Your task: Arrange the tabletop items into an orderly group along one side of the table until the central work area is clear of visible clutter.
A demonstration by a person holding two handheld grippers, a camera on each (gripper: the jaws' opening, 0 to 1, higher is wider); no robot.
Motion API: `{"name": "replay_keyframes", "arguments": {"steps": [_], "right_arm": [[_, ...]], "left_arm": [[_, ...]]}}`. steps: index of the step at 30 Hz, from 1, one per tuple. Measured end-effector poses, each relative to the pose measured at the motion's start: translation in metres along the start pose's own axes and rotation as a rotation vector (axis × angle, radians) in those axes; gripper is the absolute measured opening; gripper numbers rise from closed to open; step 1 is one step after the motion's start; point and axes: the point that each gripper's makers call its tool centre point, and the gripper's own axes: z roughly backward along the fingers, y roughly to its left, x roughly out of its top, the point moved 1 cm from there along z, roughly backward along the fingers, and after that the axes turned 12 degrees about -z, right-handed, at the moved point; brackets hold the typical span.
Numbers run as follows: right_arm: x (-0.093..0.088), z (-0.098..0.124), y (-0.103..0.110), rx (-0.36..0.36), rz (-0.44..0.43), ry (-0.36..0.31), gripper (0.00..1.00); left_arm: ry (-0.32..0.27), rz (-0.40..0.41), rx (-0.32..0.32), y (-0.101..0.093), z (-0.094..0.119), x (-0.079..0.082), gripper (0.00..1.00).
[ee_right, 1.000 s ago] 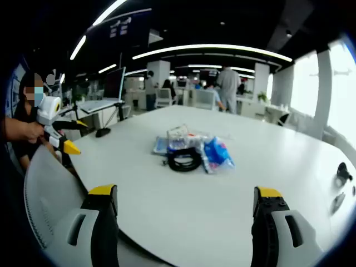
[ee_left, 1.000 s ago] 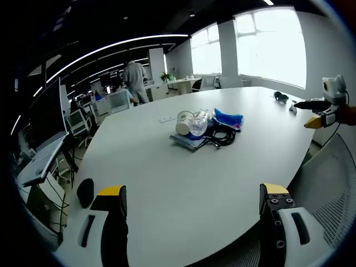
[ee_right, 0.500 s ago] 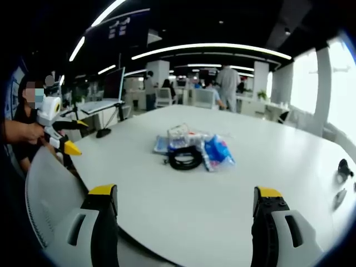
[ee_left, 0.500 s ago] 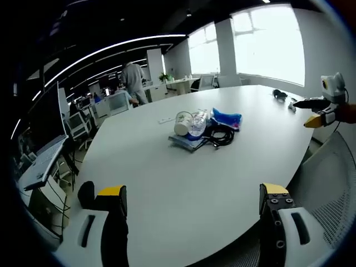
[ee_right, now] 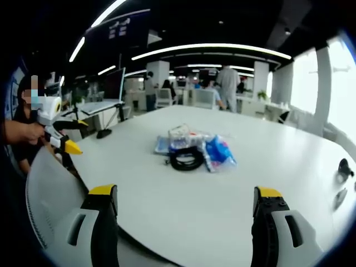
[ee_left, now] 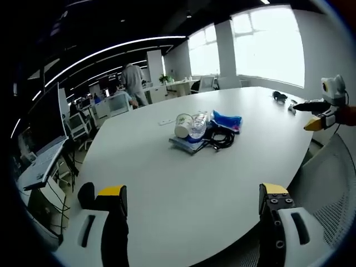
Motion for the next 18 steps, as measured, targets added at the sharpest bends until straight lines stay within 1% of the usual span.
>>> {"name": "replay_keyframes", "arguments": {"steps": [5,10,13,18], "right_arm": [[0.0005,-0.0012,0.0007,-0.001,-0.003,0.0,1.0],[0.0034,-0.0028,0.0024,0.002,0.004,0.0,1.0],[0.0051,-0.0026,0.0034,0.0,0.003,-0.003,1.0],[0.0052,-0.0007,0.0035,-0.006,0.002,-0.001,1.0]], "left_arm": [[0.003,0.002,0.003,0.0006,0.0004,-0.0011,1.0],[-0.002,-0.011,0.002,0.0009,-0.0012,0.0034,0.99],[-0.01,-0.013,-0.002,0.0003,-0.002,0.0059,0.99],[-0.002,-0.024,-0.016,-0.0008,-0.0043,0.006,0.99]]}}
